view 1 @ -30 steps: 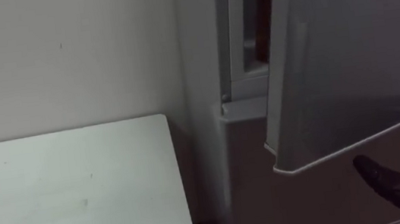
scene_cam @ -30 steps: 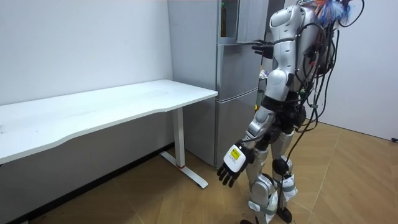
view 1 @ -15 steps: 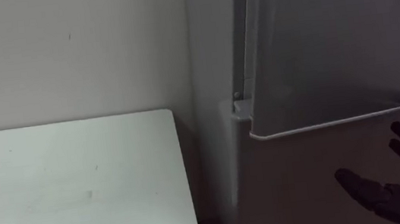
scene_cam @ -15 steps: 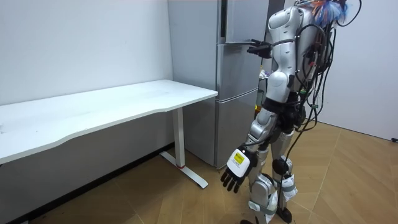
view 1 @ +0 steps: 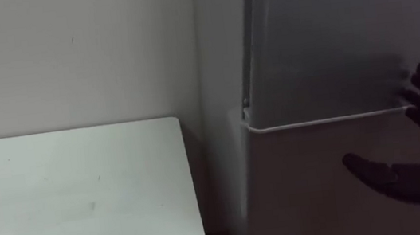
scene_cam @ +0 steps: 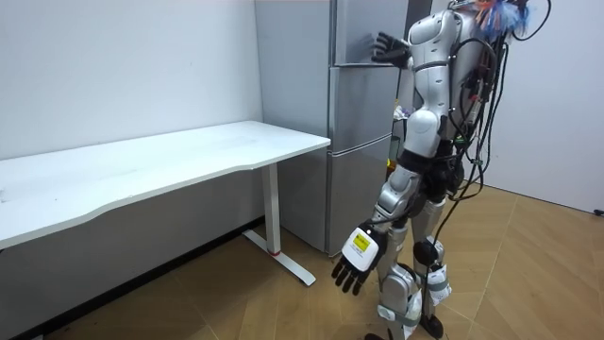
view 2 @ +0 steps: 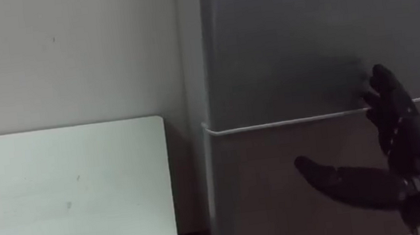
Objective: Put the bottle in the upper fridge
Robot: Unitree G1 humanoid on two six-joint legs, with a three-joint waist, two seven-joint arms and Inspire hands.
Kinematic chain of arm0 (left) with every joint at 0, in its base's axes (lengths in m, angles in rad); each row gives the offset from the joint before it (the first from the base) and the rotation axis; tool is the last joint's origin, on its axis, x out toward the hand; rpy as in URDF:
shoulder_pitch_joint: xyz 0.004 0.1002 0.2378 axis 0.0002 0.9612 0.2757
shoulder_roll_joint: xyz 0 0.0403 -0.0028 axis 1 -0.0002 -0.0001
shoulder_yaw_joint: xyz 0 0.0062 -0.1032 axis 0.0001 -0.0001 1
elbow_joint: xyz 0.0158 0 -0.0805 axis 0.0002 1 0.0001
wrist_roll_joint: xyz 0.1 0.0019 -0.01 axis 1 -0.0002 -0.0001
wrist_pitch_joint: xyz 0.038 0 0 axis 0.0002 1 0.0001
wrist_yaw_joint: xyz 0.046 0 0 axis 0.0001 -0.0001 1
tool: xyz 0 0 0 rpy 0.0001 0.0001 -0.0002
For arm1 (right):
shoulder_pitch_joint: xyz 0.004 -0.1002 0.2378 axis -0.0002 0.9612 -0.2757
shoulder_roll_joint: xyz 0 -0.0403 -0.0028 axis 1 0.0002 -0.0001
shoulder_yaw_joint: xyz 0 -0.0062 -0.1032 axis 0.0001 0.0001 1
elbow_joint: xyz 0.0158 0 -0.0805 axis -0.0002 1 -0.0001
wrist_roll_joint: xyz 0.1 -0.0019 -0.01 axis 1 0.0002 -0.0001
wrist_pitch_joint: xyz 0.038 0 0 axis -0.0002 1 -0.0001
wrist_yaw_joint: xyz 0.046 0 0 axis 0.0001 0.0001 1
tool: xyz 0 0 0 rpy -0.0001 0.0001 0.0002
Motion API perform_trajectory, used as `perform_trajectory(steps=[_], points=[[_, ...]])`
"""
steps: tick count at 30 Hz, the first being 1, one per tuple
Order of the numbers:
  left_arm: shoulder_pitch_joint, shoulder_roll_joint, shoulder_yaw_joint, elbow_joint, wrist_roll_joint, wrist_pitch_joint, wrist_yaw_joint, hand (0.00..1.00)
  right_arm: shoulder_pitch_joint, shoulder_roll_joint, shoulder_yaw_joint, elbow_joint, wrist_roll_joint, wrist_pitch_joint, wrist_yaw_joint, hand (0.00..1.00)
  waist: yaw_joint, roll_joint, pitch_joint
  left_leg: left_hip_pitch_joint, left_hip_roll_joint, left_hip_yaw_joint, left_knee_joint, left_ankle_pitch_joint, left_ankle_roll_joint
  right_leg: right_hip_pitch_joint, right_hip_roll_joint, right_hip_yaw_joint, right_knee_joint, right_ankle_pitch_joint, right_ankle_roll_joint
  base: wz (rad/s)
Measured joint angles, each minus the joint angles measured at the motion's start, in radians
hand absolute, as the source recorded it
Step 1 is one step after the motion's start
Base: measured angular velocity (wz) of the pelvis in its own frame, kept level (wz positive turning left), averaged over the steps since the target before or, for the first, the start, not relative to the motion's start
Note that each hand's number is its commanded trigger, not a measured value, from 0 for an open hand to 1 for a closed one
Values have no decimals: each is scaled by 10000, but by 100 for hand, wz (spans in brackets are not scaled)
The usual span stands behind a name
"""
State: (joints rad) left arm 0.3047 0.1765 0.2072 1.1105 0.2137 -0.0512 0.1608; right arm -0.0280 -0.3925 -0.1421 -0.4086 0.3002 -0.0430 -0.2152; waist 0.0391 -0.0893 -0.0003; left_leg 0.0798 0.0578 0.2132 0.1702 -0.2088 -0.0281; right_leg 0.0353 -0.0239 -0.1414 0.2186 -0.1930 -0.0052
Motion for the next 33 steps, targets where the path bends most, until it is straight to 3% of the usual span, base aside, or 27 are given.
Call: perform_trajectory(steps=[2,3,7,12,17,22,27,33], points=[[13,21,69,-2,25,2,6,0,-498,-170,-46,-49,0,-248,4,0,14,-72,12,-1,6,-19,4,0,-2,14,5,-24,-38,0,0,3],[26,33,68,-13,156,7,10,0,-610,-216,-55,-195,3,-361,12,0,38,-158,-35,-1,8,-59,7,-1,-2,50,5,-74,-103,4,-3,13],[-19,28,22,-146,256,12,15,0,-855,-227,-19,-484,1,-680,197,0,216,-284,-71,26,3,-240,15,-8,-7,235,-20,-296,-152,8,4,14],[-50,21,44,-263,392,39,69,0,-1022,-232,-17,-460,-273,-696,218,0,234,-79,48,146,7,-391,27,-12,-11,471,-42,-543,-156,9,6,11],[-7,6,73,-262,637,233,72,0,-1262,-483,-64,-396,-195,-695,186,0,263,89,22,153,-4,-399,23,-5,-30,476,-56,-543,-157,-14,-21,0],[-4,39,82,-352,661,404,30,0,-1732,-853,-96,182,-452,-620,-148,0,265,-149,4,157,-13,-523,124,1,-35,472,-51,-622,-175,-28,-21,4],[-80,47,165,-525,873,692,-173,0,-2466,-853,-94,932,-422,-629,-217,0,377,-337,8,97,-9,-561,204,-6,-32,560,-52,-663,-196,-24,-20,2],[-257,109,157,-572,951,959,-154,0,-2749,-857,-85,1836,-664,-706,-354,0,470,-338,16,-135,-11,-791,358,-20,-26,518,-73,-872,-163,-23,-28,11]])
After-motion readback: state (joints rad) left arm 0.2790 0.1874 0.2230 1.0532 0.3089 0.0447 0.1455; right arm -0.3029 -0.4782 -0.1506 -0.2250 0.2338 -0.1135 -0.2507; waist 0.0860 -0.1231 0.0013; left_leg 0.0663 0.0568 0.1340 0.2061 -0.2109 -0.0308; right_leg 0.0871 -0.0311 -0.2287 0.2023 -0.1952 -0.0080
